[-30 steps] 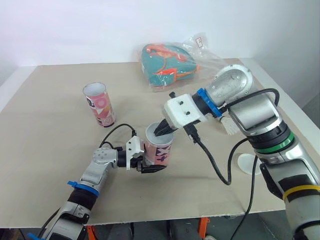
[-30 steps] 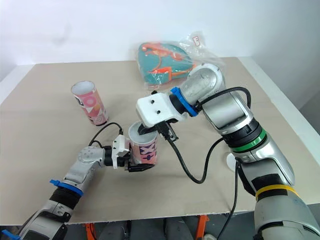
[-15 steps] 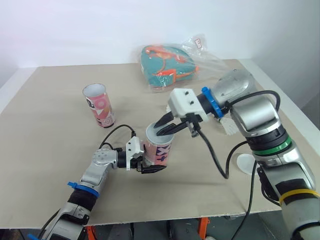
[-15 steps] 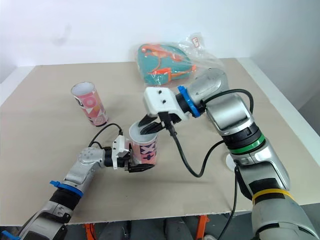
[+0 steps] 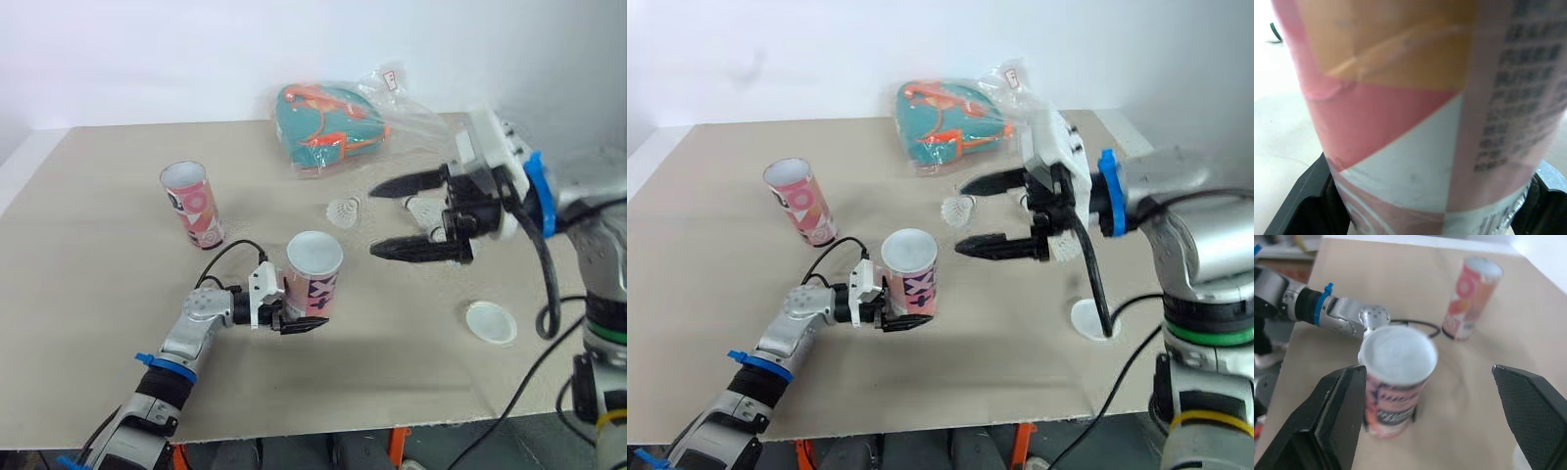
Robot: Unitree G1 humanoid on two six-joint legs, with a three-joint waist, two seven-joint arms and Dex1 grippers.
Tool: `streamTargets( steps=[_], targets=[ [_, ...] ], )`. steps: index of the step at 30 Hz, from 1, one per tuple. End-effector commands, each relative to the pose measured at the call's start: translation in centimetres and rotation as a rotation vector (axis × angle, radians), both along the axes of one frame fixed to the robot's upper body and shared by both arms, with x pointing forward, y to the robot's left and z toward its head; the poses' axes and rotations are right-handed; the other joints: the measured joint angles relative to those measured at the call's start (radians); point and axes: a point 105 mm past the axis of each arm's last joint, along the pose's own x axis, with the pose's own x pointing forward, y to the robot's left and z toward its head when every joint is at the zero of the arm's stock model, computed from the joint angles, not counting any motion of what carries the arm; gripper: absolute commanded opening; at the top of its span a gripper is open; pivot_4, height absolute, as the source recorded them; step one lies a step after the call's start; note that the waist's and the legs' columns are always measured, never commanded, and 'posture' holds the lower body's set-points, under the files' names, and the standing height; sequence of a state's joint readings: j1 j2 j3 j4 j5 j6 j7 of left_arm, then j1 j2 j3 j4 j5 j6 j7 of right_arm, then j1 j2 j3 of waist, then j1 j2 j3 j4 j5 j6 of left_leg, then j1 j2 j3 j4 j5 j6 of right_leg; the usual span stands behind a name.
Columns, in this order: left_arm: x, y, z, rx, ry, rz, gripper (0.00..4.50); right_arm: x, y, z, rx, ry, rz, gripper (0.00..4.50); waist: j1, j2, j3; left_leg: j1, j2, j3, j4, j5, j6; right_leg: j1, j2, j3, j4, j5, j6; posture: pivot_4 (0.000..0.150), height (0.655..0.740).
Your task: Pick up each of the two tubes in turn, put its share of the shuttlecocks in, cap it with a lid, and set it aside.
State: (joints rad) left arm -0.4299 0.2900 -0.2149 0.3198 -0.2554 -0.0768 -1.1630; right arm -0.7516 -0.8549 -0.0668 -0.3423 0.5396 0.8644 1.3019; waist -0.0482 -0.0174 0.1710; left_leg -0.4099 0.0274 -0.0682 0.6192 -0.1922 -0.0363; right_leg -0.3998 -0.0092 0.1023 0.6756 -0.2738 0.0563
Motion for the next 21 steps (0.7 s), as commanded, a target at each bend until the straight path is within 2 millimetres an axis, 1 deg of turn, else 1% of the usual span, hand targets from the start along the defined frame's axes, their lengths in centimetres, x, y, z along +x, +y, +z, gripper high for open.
streamTargets(
  steps=[1,2,3,5,6,8,10,14,17,18,21],
  targets=[
    [-0.2,0.3,-0.2,0.030,0.031,-0.002,3.95,-1.1,-0.7,-0.4,0.024,-0.016,-0.061,4.47,0.000,0.001,0.001,0.000,0.000,0.000,0.000,0.000,0.000,0.000,0.000,0.000,0.000,0.000,0.000,0.150,0.7387],
    [-0.4,0.3,-0.3,0.035,0.038,-0.011,4.15,-1.3,-0.9,-0.9,0.029,-0.001,-0.081,4.50,0.001,0.000,0.001,0.000,0.000,0.000,0.000,0.000,0.000,0.000,0.000,0.001,0.000,0.000,0.000,0.150,0.7387],
    [-0.6,0.3,-0.3,0.037,0.047,-0.027,4.42,-1.5,-1.2,-1.9,0.033,0.026,-0.105,4.50,0.000,0.000,0.002,0.000,0.000,0.000,0.000,0.000,0.000,0.000,0.000,0.000,0.000,0.000,0.000,0.150,0.7387],
    [-0.9,0.3,0.1,0.025,0.066,-0.050,4.42,-2.0,-1.4,-4.3,0.010,0.071,-0.152,4.50,0.001,-0.001,0.002,-0.001,0.000,0.000,-0.001,0.000,0.000,0.000,0.000,0.000,-0.001,-0.001,0.001,0.150,0.7387],
    [-0.9,0.3,0.4,0.020,0.072,-0.057,4.42,-2.4,-1.2,-5.0,0.015,0.094,-0.157,4.50,0.001,-0.001,0.003,-0.001,0.000,0.000,-0.001,0.000,0.000,0.000,0.000,0.000,-0.001,-0.001,0.001,0.150,0.7387],
    [-0.9,0.4,0.7,0.015,0.077,-0.064,4.42,-2.9,-0.8,-5.8,0.022,0.114,-0.154,4.50,-0.001,-0.001,0.003,-0.003,0.000,0.000,-0.001,0.000,0.000,-0.002,0.000,0.000,-0.001,-0.001,0.001,0.150,0.7387],
    [-1.0,0.4,1.1,0.011,0.079,-0.076,4.42,-3.0,-0.5,-6.6,0.025,0.125,-0.162,4.50,-0.001,-0.001,0.003,-0.003,0.000,0.001,-0.001,-0.001,0.000,-0.003,0.000,0.001,-0.001,-0.001,0.001,0.150,0.7387],
    [-1.6,0.8,1.8,0.017,0.088,-0.112,4.42,-2.4,-0.1,-7.7,0.053,0.138,-0.198,4.50,0.000,-0.003,0.005,-0.003,0.000,0.000,-0.001,-0.001,0.000,-0.003,0.000,0.001,-0.001,0.000,0.001,0.150,0.7387],
    [-1.8,1.2,2.2,0.030,0.072,-0.115,4.42,-2.4,0.1,-8.0,0.074,0.150,-0.200,4.50,0.000,-0.005,0.006,-0.003,0.000,0.000,0.000,-0.001,0.000,-0.003,0.001,0.000,-0.001,0.000,0.001,0.150,0.7387],
    [-1.7,1.4,2.2,0.029,0.072,-0.112,4.42,-2.3,0.1,-8.0,0.076,0.151,-0.199,4.50,0.000,-0.007,0.007,-0.004,0.000,0.000,0.000,-0.001,0.000,-0.003,0.001,0.001,-0.002,0.000,0.002,0.150,0.7387],
    [-1.4,1.8,2.5,0.028,0.062,-0.083,4.42,-2.4,0.3,-8.1,0.083,0.153,-0.190,4.50,0.001,-0.007,0.008,-0.006,0.001,0.000,0.000,-0.001,0.000,-0.004,0.001,0.000,-0.004,0.000,0.002,0.150,0.7387]
  ],
)
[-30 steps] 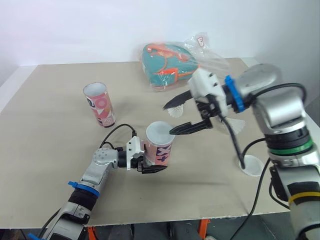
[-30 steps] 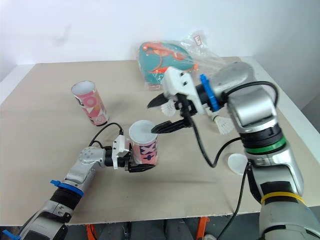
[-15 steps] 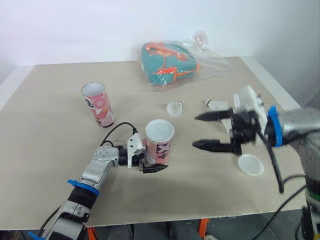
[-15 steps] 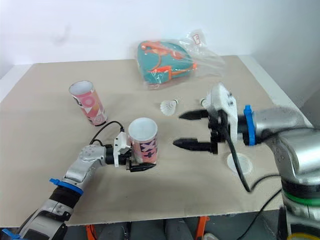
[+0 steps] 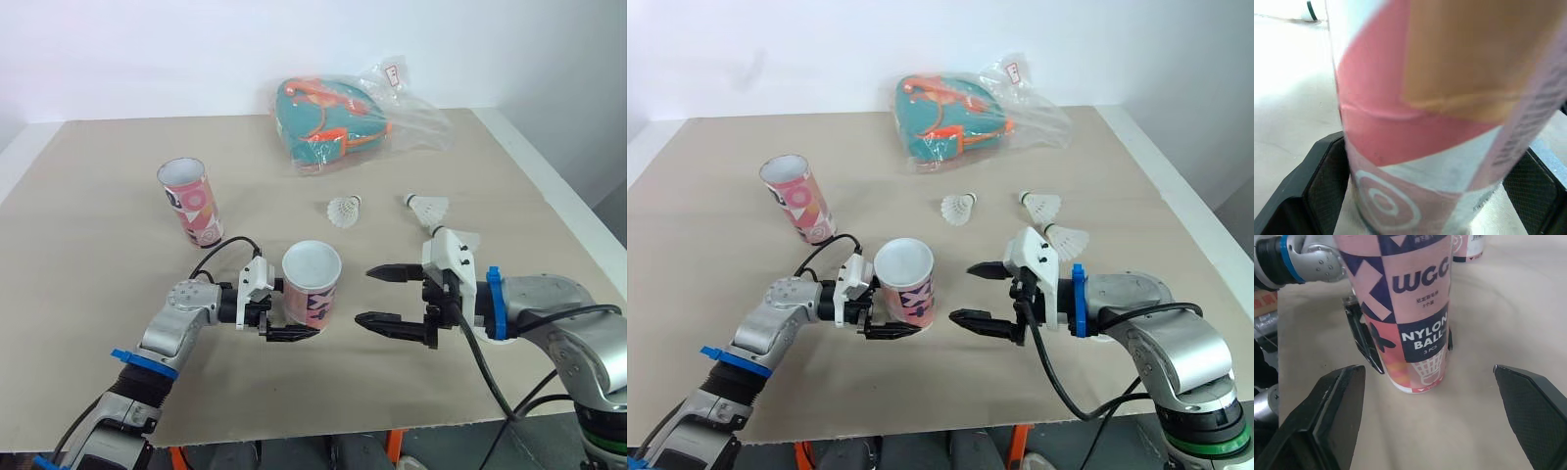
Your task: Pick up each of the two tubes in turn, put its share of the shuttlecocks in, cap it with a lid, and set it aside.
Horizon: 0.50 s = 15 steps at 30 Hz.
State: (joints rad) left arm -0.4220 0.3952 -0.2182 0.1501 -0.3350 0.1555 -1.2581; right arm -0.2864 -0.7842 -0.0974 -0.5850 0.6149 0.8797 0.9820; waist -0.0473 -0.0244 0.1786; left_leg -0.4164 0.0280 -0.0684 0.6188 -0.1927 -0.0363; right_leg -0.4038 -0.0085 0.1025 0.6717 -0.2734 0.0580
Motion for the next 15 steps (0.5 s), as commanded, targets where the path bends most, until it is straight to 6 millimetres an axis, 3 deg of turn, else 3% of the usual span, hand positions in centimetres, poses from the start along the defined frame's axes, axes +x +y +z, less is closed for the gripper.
streamTargets(
  steps=[1,15],
  targets=[
    [0.2,0.7,1.2,-0.025,-0.039,0.028,4.42,-0.1,0.4,0.6,0.017,-0.040,0.017,4.50,0.000,0.000,0.000,-0.001,0.000,0.000,0.000,0.000,0.000,0.000,0.000,0.000,-0.002,0.001,0.000,0.150,0.7387],
    [-0.4,3.8,0.7,0.062,-0.041,0.062,4.42,0.5,0.8,0.4,0.022,-0.053,0.019,4.50,0.001,0.000,0.000,-0.004,0.001,-0.001,0.001,0.000,0.000,0.000,0.000,-0.001,-0.005,0.004,0.001,0.150,0.7387]
  ],
)
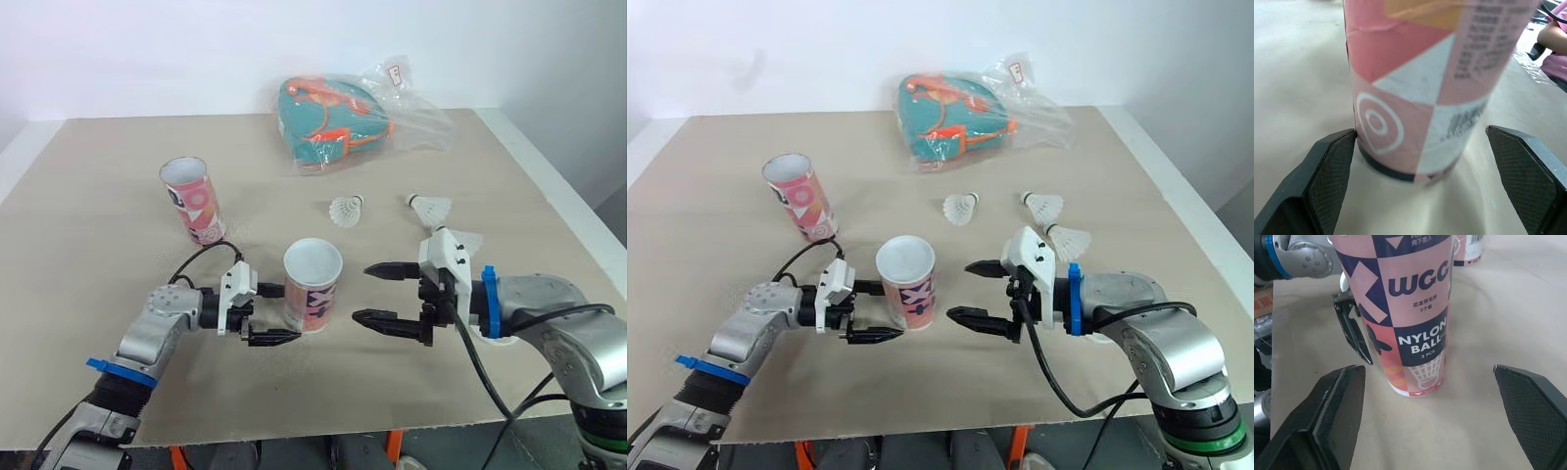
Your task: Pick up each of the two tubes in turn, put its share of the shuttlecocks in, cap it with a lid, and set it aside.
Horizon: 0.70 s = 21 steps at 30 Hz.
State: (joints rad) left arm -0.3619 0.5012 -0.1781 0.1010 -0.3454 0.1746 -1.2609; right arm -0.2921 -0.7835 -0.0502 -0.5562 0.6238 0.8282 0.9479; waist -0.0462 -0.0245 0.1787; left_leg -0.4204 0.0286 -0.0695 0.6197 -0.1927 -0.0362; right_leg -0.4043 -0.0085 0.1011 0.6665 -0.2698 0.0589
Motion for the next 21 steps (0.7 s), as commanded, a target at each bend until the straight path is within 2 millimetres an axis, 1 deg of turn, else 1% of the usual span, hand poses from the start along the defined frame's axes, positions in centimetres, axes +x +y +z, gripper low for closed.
streamTargets(
  steps=[1,3,6,7,8,11,13,15,21],
  targets=[
    [0.0,0.8,1.2,-0.004,-0.051,0.001,4.42,0.1,0.4,0.7,0.009,-0.046,0.017,4.50,0.000,0.000,0.000,0.000,0.000,0.000,0.000,0.000,0.000,0.000,0.000,0.000,0.000,0.000,0.000,0.150,0.7387],
    [0.3,1.7,1.6,-0.002,-0.062,0.028,4.42,0.4,0.4,0.7,0.009,-0.053,0.015,4.50,0.000,0.000,0.000,0.000,0.000,0.000,0.000,0.000,0.000,0.000,0.000,0.000,0.000,0.000,0.000,0.150,0.7387],
    [0.9,3.8,3.2,-0.035,-0.078,0.110,4.42,1.0,0.8,0.0,-0.007,-0.068,0.011,4.50,-0.002,0.000,0.000,0.000,0.000,0.000,0.000,0.000,0.000,-0.001,0.000,0.000,0.000,0.000,0.000,0.150,0.7387],
    [0.9,4.2,3.7,-0.053,-0.077,0.125,4.42,1.2,0.9,-0.3,-0.013,-0.071,0.011,4.50,-0.003,-0.001,0.000,0.000,0.001,0.000,0.000,0.000,0.000,-0.001,0.000,0.000,0.000,0.000,0.000,0.150,0.7387],
    [0.4,4.5,4.2,-0.070,-0.070,0.110,4.42,1.4,1.2,-0.6,-0.012,-0.073,0.013,4.50,-0.002,-0.001,0.000,0.000,0.002,0.000,0.000,0.000,0.000,-0.001,0.001,0.000,0.000,0.000,-0.001,0.150,0.7387],
    [-0.8,4.9,5.1,-0.099,-0.037,0.090,4.42,1.8,2.0,-1.1,0.007,-0.075,0.023,4.50,-0.002,0.000,0.001,-0.001,0.002,0.000,0.000,0.000,0.000,-0.001,0.001,0.000,0.000,0.000,-0.001,0.150,0.7387],
    [-2.0,5.0,5.7,-0.117,0.004,0.068,4.42,2.1,2.7,-1.2,0.042,-0.077,0.032,4.50,-0.002,-0.001,0.001,-0.001,0.002,0.000,0.000,0.000,0.000,-0.001,0.001,0.000,0.000,0.000,-0.001,0.150,0.7387],
    [-3.0,5.0,6.1,-0.127,0.009,0.050,4.42,2.2,3.4,-1.3,0.069,-0.070,0.050,4.50,-0.001,0.000,0.001,-0.001,0.002,0.000,0.000,0.000,0.000,-0.001,0.001,0.000,0.000,0.000,-0.001,0.150,0.7387],
    [-3.1,5.4,6.6,-0.135,-0.022,0.095,4.42,2.1,4.4,-2.2,0.087,-0.042,0.094,4.50,0.000,-0.001,0.001,-0.001,0.002,0.000,0.001,0.000,0.000,-0.001,0.001,-0.001,0.000,0.002,-0.002,0.150,0.7387]
  ],
)
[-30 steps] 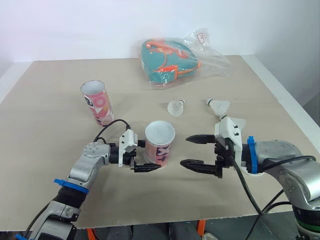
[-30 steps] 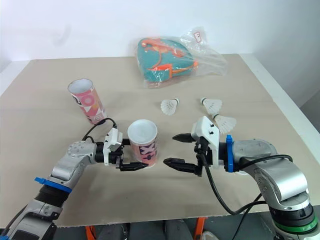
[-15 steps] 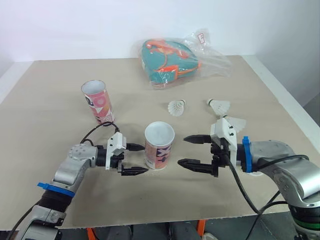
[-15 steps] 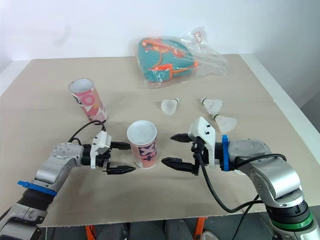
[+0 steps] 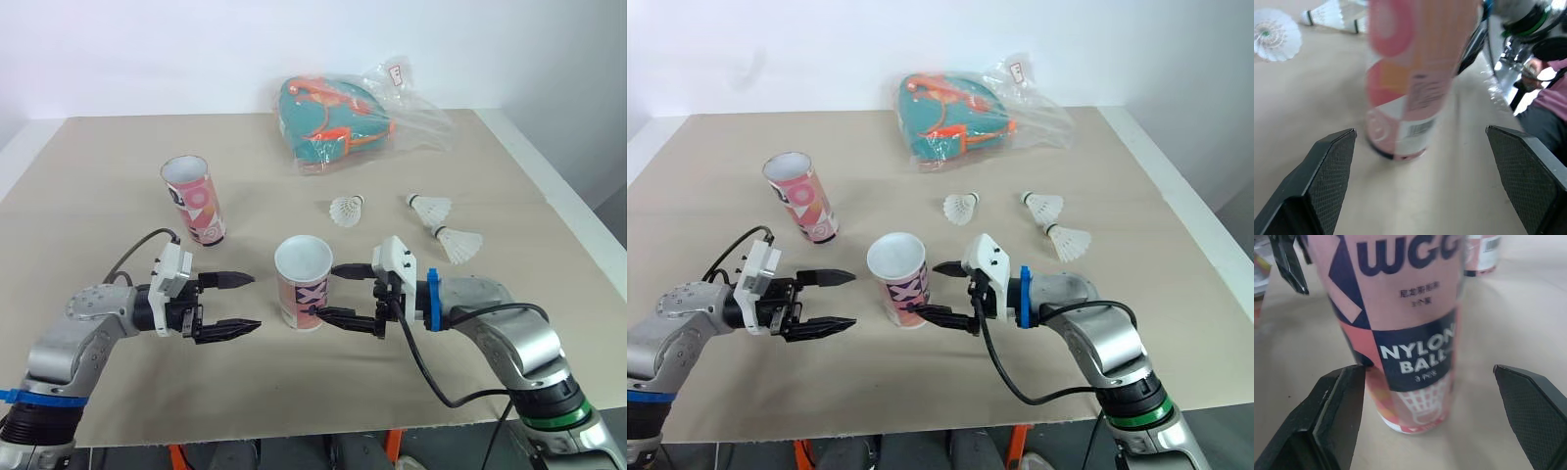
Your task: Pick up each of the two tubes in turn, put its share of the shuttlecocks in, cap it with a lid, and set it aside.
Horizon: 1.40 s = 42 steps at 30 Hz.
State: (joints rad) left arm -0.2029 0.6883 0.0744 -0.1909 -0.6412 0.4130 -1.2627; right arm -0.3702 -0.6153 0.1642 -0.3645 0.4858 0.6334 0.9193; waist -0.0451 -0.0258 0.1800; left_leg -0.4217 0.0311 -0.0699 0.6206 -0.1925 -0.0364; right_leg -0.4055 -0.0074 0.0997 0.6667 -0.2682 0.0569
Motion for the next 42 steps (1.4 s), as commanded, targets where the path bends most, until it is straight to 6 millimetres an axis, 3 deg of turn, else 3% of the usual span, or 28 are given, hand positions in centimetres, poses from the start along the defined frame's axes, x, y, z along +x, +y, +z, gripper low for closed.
streamTargets(
  steps=[1,15,21,27,30,32,36,42],
  targets=[
    [-0.2,0.4,1.3,-0.001,-0.061,0.023,4.42,-0.3,0.8,0.3,0.022,-0.017,0.052,4.50,-0.001,0.000,0.000,0.000,0.000,0.000,0.000,0.000,0.000,0.000,0.000,0.000,0.000,0.001,0.000,0.150,0.7387],
    [-0.5,-0.1,0.6,-0.007,0.042,0.044,4.42,1.1,3.9,-0.9,0.086,-0.026,0.123,4.50,-0.002,0.000,0.000,0.000,0.000,0.000,0.001,0.000,0.000,0.000,0.000,0.000,0.000,0.002,0.000,0.150,0.7387],
    [-0.7,-0.4,0.4,-0.015,0.112,0.032,4.42,1.3,4.1,-0.9,0.092,-0.033,0.132,4.50,-0.002,0.000,0.000,0.000,0.000,0.000,0.002,0.000,0.000,0.000,0.000,0.000,0.001,0.002,-0.001,0.150,0.7387],
    [-0.4,-0.8,0.3,0.012,0.053,0.028,4.50,1.3,3.8,-0.8,0.097,-0.033,0.128,2.64,-0.002,0.000,0.000,0.000,0.000,0.000,0.002,0.000,0.000,0.000,0.000,0.000,0.001,0.002,-0.002,0.150,0.7387],
    [-0.3,-0.9,-0.2,0.050,-0.004,0.023,4.50,1.3,3.7,-0.6,0.100,-0.034,0.126,2.03,-0.002,0.000,0.000,0.000,0.000,0.000,0.002,0.000,-0.001,0.000,0.000,0.000,0.001,0.003,-0.002,0.150,0.7387],
    [0.0,-1.2,-0.2,0.055,-0.052,0.029,4.50,1.5,3.5,-0.4,0.106,-0.037,0.111,1.80,-0.002,0.000,0.000,0.000,0.000,0.000,0.002,0.000,-0.001,0.000,0.000,0.000,0.001,0.006,-0.006,0.150,0.7387],
    [1.3,-2.0,1.5,-0.023,-0.156,0.074,4.50,1.9,2.3,0.7,0.122,-0.062,0.071,1.80,0.001,0.000,0.000,0.000,0.000,0.000,0.003,0.000,-0.001,0.000,0.000,0.000,0.001,0.006,-0.006,0.150,0.7387],
    [1.4,-3.6,4.4,-0.161,-0.146,0.056,4.50,2.5,-2.6,5.7,0.232,-0.153,-0.101,1.80,0.000,0.000,0.000,-0.001,-0.001,0.001,0.005,0.000,-0.001,0.001,0.000,0.002,0.001,0.007,-0.004,0.150,0.7387]
  ],
)
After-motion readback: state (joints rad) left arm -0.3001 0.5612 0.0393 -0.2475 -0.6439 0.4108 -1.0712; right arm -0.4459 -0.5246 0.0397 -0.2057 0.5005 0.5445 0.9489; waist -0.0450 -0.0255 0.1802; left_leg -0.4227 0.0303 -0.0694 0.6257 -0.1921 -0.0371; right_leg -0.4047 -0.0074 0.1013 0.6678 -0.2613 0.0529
